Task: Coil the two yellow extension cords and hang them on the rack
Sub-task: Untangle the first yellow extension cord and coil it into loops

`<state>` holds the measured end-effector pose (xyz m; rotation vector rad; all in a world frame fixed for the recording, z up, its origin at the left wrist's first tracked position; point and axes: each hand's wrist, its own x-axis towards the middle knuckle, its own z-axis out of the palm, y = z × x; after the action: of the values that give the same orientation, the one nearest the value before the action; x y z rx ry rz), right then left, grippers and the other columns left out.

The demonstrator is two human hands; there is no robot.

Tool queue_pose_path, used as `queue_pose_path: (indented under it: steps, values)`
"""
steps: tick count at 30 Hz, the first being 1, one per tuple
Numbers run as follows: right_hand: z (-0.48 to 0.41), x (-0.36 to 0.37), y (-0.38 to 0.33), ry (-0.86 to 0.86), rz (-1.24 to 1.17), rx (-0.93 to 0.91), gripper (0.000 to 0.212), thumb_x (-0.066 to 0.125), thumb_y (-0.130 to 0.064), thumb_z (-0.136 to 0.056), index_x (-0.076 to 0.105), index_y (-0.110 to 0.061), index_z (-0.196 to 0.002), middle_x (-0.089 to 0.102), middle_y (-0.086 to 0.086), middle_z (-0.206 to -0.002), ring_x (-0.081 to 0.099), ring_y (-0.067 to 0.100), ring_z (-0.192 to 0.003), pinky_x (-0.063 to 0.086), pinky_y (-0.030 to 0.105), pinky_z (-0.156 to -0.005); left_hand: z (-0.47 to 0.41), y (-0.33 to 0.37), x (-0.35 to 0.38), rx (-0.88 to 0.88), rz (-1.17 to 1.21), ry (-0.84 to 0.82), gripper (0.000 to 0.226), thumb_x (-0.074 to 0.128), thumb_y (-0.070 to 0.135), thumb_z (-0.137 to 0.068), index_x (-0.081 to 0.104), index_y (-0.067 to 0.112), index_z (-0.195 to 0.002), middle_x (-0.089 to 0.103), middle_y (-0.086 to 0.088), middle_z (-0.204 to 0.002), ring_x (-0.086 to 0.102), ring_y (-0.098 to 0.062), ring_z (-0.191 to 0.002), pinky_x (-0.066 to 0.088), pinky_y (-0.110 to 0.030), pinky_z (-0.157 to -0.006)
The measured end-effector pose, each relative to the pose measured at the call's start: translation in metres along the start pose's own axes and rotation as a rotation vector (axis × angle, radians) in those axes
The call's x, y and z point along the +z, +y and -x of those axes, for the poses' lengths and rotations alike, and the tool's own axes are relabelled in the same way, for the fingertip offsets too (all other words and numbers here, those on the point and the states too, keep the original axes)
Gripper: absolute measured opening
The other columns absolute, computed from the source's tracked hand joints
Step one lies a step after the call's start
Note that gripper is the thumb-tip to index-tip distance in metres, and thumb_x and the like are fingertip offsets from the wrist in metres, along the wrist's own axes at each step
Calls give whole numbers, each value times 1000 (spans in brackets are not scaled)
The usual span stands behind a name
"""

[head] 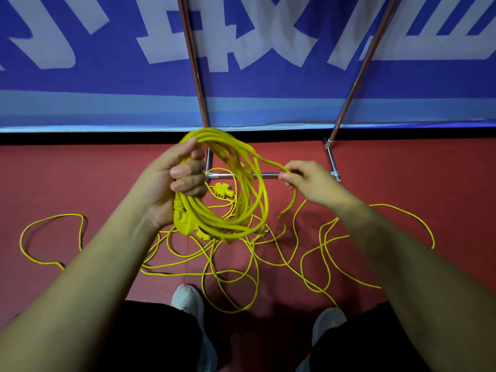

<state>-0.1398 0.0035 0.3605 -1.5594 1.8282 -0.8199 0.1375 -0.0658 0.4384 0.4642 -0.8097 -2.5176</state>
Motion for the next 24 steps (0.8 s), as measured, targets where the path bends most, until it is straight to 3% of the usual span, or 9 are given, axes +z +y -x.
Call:
queue_pose_path:
  steps: [3, 5, 7, 10, 14, 16, 18, 20, 24]
  values:
    - [3, 12, 17, -76, -284, 202, 10, 60, -10, -94, 61, -11, -84, 69, 8, -76, 62, 11, -63, 48, 32, -70, 1, 10, 5, 91, -59, 199, 27, 44, 34, -94, 49, 19, -72, 36, 10, -39, 38, -1, -33, 36, -14, -40]
    - [5, 25, 15, -85, -409, 295, 10, 58, -9, -95, 56, -13, -86, 64, 7, -69, 61, 23, -58, 50, 34, -63, 1, 9, 6, 132, -139, 324, 25, 46, 33, -92, 48, 18, -73, 37, 10, -41, 50, -4, -43, 46, -16, -45]
    - [4, 36, 6, -52, -329, 282, 8, 59, -11, -95, 57, -10, -87, 57, 5, -60, 48, 15, -44, 40, 25, -47, 0, 8, 6, 128, -227, 410, 22, 50, 30, -92, 50, 15, -75, 44, 8, -45, 66, -11, -57, 54, -19, -50]
    - [5, 35, -14, -49, -57, 152, 10, 66, -14, -90, 67, -9, -82, 55, 2, -53, 44, 4, -39, 35, 22, -45, -1, 5, 5, 122, -406, 488, 22, 49, 27, -98, 53, 14, -81, 65, 2, -59, 70, -12, -58, 53, -19, -46]
    - [16, 17, -52, -339, 221, -12, 13, 69, -17, -88, 74, -7, -81, 56, -10, -49, 49, -2, -43, 33, 9, -46, -4, -4, 2, 132, -677, 503, 18, 54, 27, -97, 54, 14, -84, 71, -4, -66, 59, -9, -44, 47, -18, -42]
    - [24, 13, -72, -569, 207, -71, 12, 68, -16, -89, 75, -7, -87, 59, -6, -52, 48, 0, -46, 36, 13, -50, -7, -13, 0, 111, -802, 497, 21, 59, 26, -96, 57, 9, -83, 66, -4, -61, 59, -11, -45, 47, -19, -44]
    - [29, 11, -86, -716, 91, -91, 9, 67, -15, -89, 75, -11, -92, 63, 7, -62, 50, 8, -56, 39, 26, -55, -10, -22, 1, 26, -822, 479, 22, 60, 24, -95, 55, 3, -91, 67, -10, -62, 65, -16, -49, 52, -23, -46]
    - [30, 8, -92, -731, -16, -127, 12, 64, -9, -90, 73, -15, -95, 61, 12, -66, 45, 19, -59, 34, 32, -55, -12, -31, 5, -82, -740, 421, 21, 57, 21, -96, 52, 1, -99, 71, -17, -69, 70, -22, -57, 58, -27, -50]
    - [27, -3, -90, -530, -279, -151, 16, 61, -3, -92, 68, -13, -102, 59, -1, -64, 45, 15, -59, 32, 29, -49, -12, -37, 12, -185, -693, 282, 26, 53, 22, -96, 60, -4, -95, 71, -21, -72, 70, -25, -58, 58, -30, -52]
